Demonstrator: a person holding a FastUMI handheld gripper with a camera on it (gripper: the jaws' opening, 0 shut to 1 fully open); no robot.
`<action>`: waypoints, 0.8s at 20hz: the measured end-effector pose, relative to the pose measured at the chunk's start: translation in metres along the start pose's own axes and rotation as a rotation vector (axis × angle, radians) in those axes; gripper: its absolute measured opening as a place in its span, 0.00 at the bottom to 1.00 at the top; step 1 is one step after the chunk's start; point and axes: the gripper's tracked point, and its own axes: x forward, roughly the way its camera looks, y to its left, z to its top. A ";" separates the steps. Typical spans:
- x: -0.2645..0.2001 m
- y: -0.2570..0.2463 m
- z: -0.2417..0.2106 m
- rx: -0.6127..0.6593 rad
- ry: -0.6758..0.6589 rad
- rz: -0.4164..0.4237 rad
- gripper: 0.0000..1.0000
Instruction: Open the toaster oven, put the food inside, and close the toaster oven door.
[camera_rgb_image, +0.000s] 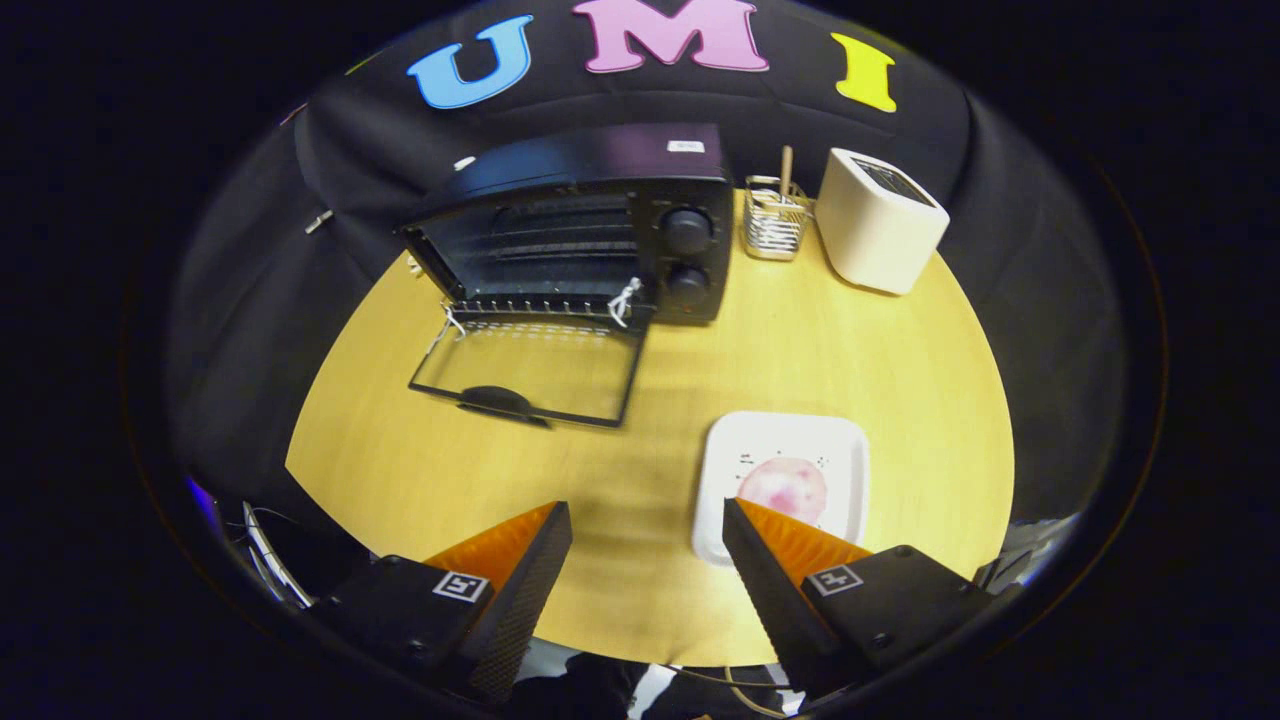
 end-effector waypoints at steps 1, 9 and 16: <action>-0.001 -0.018 -0.002 0.020 0.024 -0.004 0.98; 0.030 -0.138 -0.015 0.141 0.213 -0.083 0.94; 0.070 -0.169 -0.029 0.138 0.341 -0.072 0.87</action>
